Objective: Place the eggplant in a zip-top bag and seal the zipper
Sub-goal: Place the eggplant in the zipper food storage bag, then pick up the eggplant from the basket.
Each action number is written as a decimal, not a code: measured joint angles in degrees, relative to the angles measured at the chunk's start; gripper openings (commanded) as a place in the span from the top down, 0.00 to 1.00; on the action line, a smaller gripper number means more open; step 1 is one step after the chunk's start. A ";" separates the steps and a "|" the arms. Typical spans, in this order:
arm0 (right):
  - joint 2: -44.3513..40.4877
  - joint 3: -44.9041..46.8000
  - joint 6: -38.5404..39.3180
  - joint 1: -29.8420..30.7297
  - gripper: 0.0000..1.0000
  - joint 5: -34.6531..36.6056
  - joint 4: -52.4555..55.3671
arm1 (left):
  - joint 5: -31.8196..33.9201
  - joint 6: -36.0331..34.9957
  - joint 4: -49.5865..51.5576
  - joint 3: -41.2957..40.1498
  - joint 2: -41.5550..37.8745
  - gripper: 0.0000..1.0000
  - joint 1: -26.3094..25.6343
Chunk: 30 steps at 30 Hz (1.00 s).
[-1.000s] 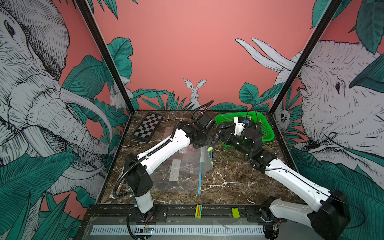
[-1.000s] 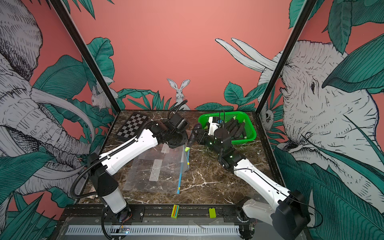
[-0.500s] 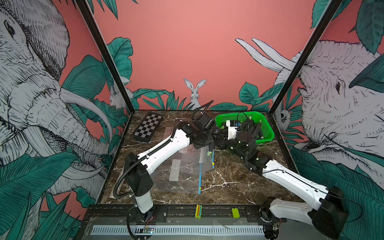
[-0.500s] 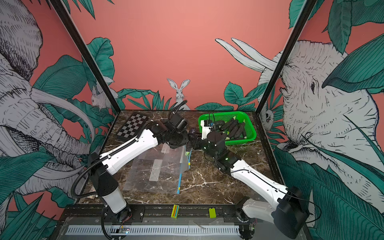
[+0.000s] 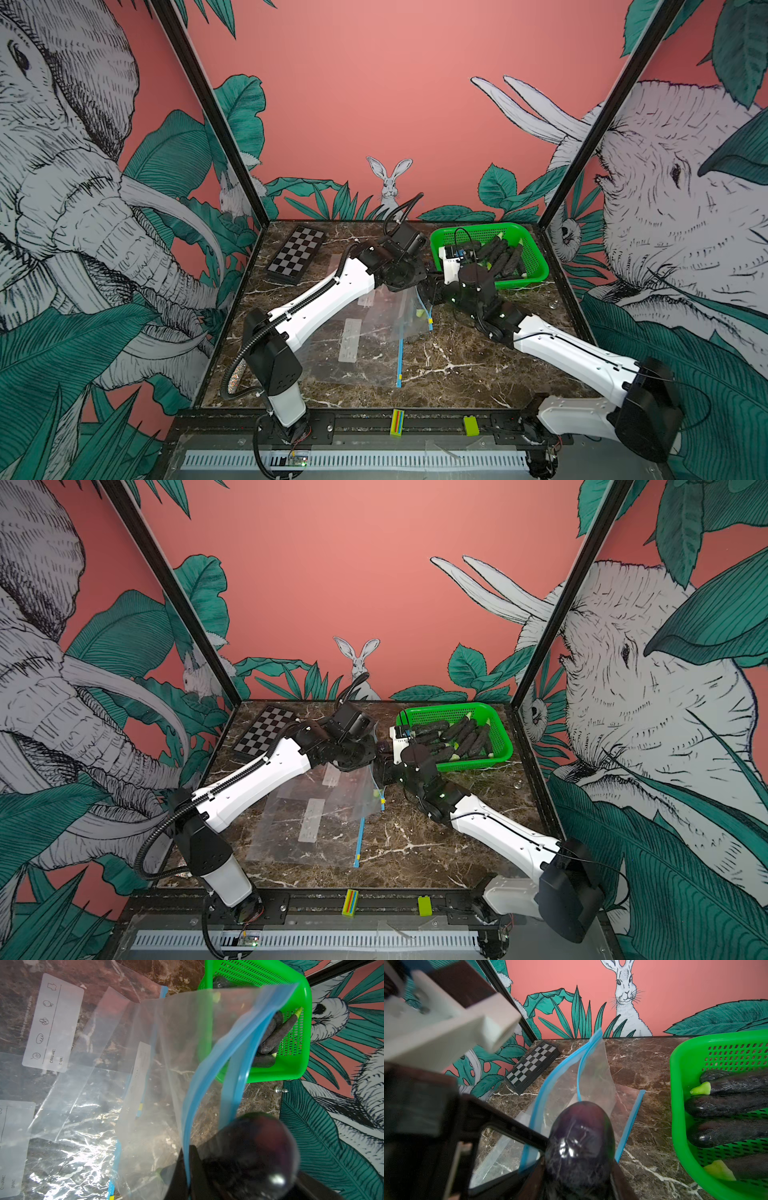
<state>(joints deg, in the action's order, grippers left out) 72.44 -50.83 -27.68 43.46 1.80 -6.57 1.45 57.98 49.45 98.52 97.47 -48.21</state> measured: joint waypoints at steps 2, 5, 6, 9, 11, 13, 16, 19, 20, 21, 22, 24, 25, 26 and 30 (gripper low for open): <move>0.57 -0.96 0.37 -0.02 0.75 -0.07 1.55 | -0.04 -0.57 -0.09 0.00 -0.09 1.00 0.04; 1.11 -2.69 1.18 -0.02 0.65 -0.52 3.78 | 0.07 -1.18 -0.04 0.00 -0.11 1.00 0.20; 1.14 -3.08 1.33 -0.02 0.61 -0.85 4.42 | 0.09 -1.42 0.00 0.00 -0.11 1.00 0.22; 1.09 -4.24 2.08 -0.39 0.49 -2.49 6.32 | 0.42 -2.10 0.24 0.00 -0.11 1.00 0.26; 1.03 -5.31 2.69 -1.03 0.45 -4.24 8.28 | 0.66 -2.47 0.37 -0.02 -0.11 1.00 0.28; 0.66 -5.90 3.02 -1.81 0.41 -6.10 9.38 | 0.70 -2.78 0.33 -0.04 -0.11 1.00 0.33; -1.11 -6.23 3.23 -3.87 0.39 -10.60 11.26 | 0.46 -3.19 0.11 -0.04 -0.11 1.00 0.31; -3.02 -7.21 3.78 -6.23 0.37 -14.53 14.25 | 0.09 -3.39 -0.20 -0.04 -0.11 1.00 0.31; -3.69 -7.39 3.82 -7.23 0.36 -15.50 15.08 | -0.07 -3.45 -0.20 -0.04 -0.11 1.00 0.31; -4.55 -7.56 3.87 -8.66 0.33 -16.61 16.06 | -0.17 -3.58 -0.20 -0.04 -0.11 1.00 0.31; -5.27 -7.89 3.76 -10.36 0.31 -17.57 17.20 | -0.22 -3.63 -0.17 -0.04 -0.11 1.00 0.31; -5.73 -9.51 3.65 -14.62 0.28 -18.99 20.35 | -0.17 -3.80 -0.13 -0.04 -0.11 1.00 0.31; -5.40 -10.78 3.58 -17.31 0.28 -19.52 22.01 | -0.15 -3.89 -0.11 -0.04 -0.11 1.00 0.33; -4.61 -12.17 3.52 -19.78 0.27 -19.87 23.56 | -0.11 -4.02 -0.09 -0.04 -0.11 1.00 0.37; 4.04 -21.73 3.41 -29.03 0.24 -19.28 30.84 | 0.28 -4.24 -0.04 -0.04 -0.11 1.00 0.42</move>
<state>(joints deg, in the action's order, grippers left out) 76.49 -72.55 -24.27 14.44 -17.47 24.27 1.74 53.74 49.41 98.48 97.36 -47.79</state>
